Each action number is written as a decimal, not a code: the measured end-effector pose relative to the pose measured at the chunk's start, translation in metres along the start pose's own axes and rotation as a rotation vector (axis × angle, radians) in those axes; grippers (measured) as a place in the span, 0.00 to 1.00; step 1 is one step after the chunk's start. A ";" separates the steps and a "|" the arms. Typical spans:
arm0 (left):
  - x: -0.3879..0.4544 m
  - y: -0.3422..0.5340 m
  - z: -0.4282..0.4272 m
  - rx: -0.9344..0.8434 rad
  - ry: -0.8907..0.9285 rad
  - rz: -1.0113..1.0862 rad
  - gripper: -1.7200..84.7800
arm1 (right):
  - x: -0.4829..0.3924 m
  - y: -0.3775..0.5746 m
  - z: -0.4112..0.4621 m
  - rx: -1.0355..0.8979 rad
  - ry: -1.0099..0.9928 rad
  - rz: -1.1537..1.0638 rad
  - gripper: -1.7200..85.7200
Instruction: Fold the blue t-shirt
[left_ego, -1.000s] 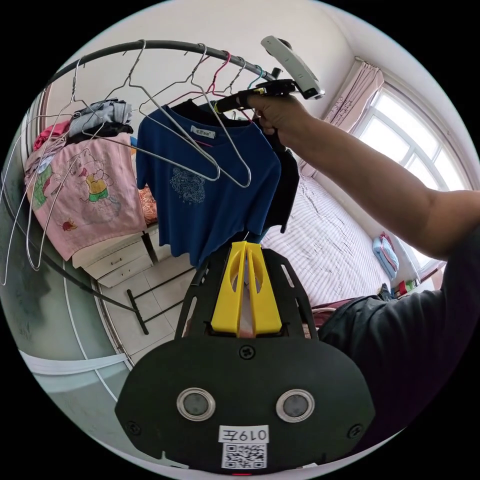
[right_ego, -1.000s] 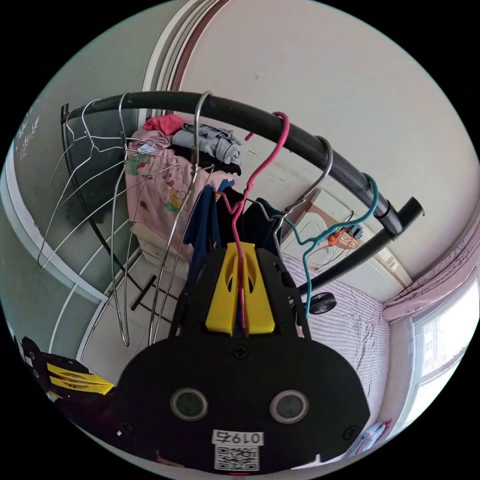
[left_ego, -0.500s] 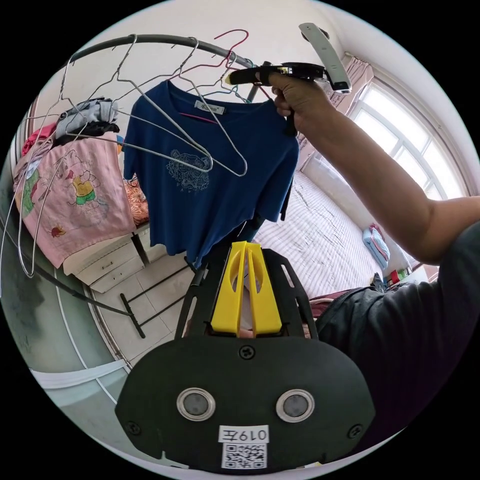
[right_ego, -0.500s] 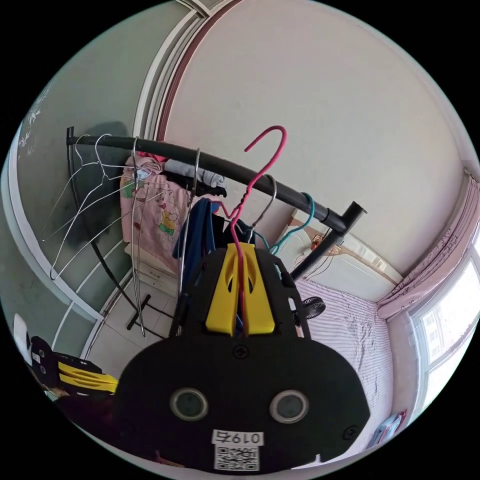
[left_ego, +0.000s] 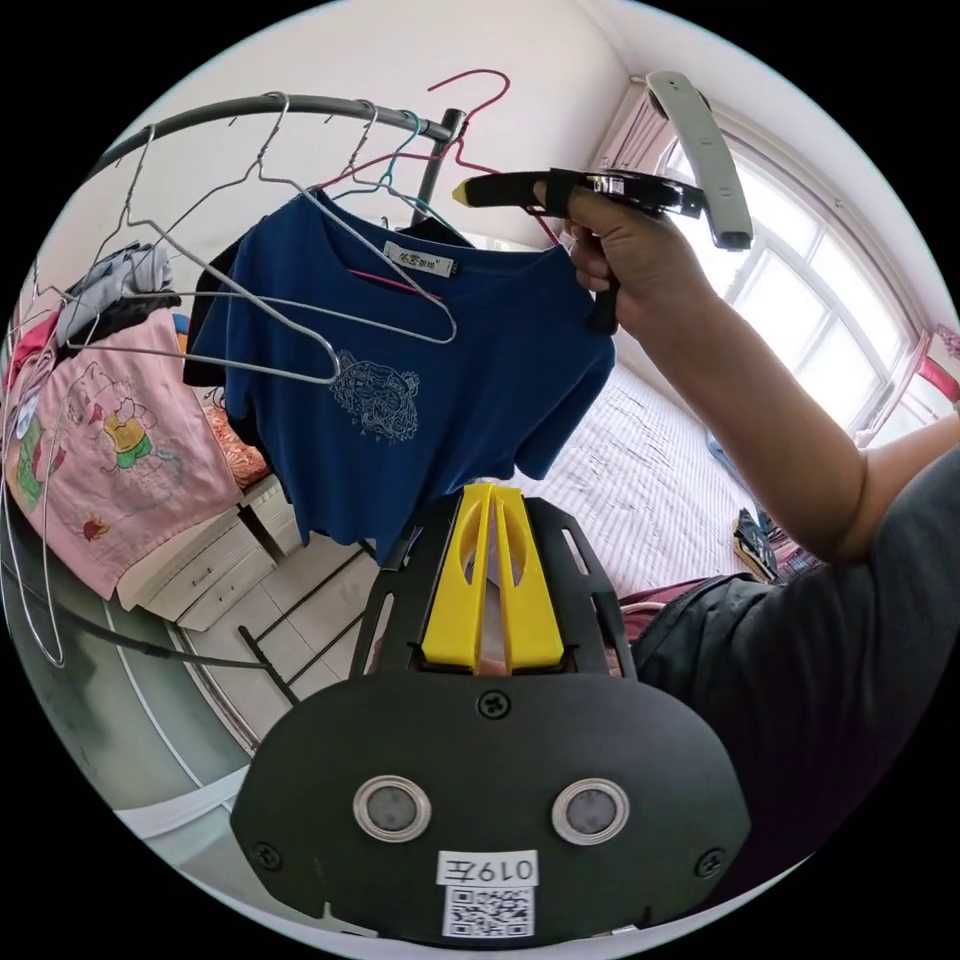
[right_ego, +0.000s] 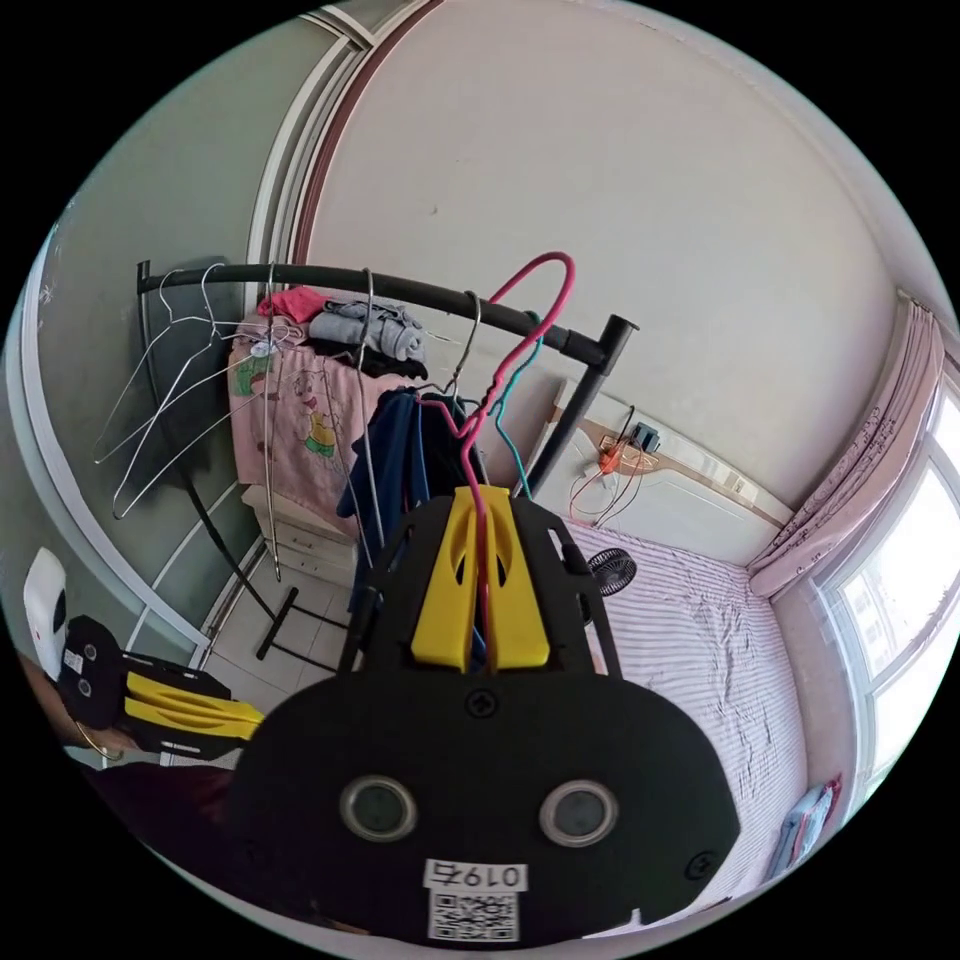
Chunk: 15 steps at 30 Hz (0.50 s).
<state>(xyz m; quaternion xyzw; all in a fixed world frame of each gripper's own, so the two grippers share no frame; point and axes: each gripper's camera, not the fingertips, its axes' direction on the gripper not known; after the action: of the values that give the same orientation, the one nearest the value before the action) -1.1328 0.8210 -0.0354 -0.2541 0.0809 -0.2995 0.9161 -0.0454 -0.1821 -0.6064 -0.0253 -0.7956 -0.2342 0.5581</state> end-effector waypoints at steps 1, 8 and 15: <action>0.002 -0.004 0.008 -0.004 0.007 0.009 0.03 | 0.001 0.002 -0.005 0.000 0.003 0.000 0.01; 0.025 -0.031 0.053 -0.031 0.060 0.089 0.03 | 0.027 0.050 -0.092 -0.003 0.093 0.043 0.01; 0.076 -0.074 0.115 -0.022 0.179 0.311 0.03 | 0.059 0.090 -0.212 -0.028 0.328 0.090 0.01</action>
<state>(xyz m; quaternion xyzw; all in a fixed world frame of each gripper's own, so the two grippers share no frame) -1.0745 0.7729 0.1018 -0.2210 0.2036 -0.1745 0.9377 0.1451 -0.1999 -0.4659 -0.0299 -0.6887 -0.2210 0.6898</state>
